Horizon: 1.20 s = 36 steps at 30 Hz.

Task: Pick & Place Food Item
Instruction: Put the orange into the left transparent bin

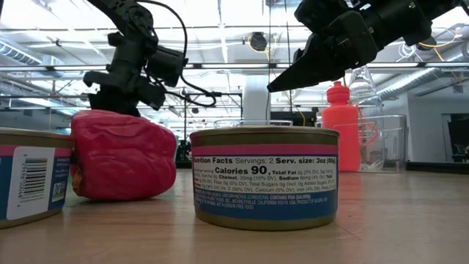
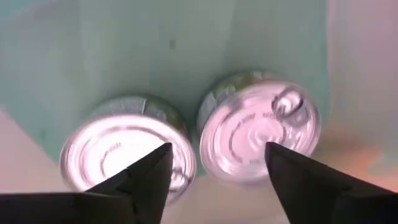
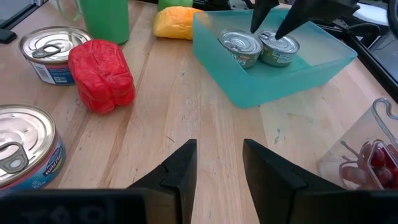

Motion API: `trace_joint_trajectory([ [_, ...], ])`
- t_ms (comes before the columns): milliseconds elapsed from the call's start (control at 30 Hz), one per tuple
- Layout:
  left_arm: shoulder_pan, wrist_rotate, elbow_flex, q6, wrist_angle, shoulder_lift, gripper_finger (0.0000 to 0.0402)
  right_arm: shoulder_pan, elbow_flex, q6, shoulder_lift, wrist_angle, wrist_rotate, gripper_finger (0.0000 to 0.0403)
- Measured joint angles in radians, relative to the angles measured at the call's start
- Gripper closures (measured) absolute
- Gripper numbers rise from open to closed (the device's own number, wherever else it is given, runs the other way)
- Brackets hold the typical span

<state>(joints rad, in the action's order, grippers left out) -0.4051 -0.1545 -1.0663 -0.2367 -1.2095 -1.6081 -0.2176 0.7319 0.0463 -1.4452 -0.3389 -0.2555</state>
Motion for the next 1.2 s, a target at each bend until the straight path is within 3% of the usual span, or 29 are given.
trace_joint_trajectory([
  [200, 0.001, 0.036, -0.076, 0.013, -0.029, 0.0, 0.0207, 0.0, 0.0, 0.003, 0.0, 0.0, 0.0, 0.0284],
  [400, 0.034, 0.036, -0.238, 0.029, -0.004, 0.019, 0.031, 0.0, 0.0, 0.003, 0.0, 0.0, 0.0, 0.0284],
  [533, 0.083, -0.053, -0.293, 0.064, 0.158, 0.127, 0.0387, 0.0, 0.0, 0.002, 0.0, 0.0, 0.0, 0.0284],
  [633, 0.113, -0.087, -0.278, 0.108, 0.323, 0.271, 0.0391, -0.004, 0.0, 0.0, 0.0, 0.0, -0.001, 0.0284],
  [767, 0.177, -0.007, -0.157, 0.153, 0.493, 0.498, 0.0398, -0.008, 0.0, -0.004, 0.0, 0.001, 0.0, 0.0284],
  [1000, 0.284, 0.222, 0.286, 0.279, 0.83, 0.918, 0.0399, -0.009, 0.0, -0.003, 0.0, 0.001, -0.001, 0.0284],
  [1067, 0.288, 0.283, 0.393, 0.309, 0.943, 0.988, 0.0397, -0.009, 0.0, 0.001, 0.0, -0.002, -0.002, 0.0284],
  [1200, 0.289, 0.282, 0.575, 0.296, 1.173, 1.06, 0.0399, 0.0, 0.0, 0.017, 0.0, -0.031, -0.003, 0.0284],
])
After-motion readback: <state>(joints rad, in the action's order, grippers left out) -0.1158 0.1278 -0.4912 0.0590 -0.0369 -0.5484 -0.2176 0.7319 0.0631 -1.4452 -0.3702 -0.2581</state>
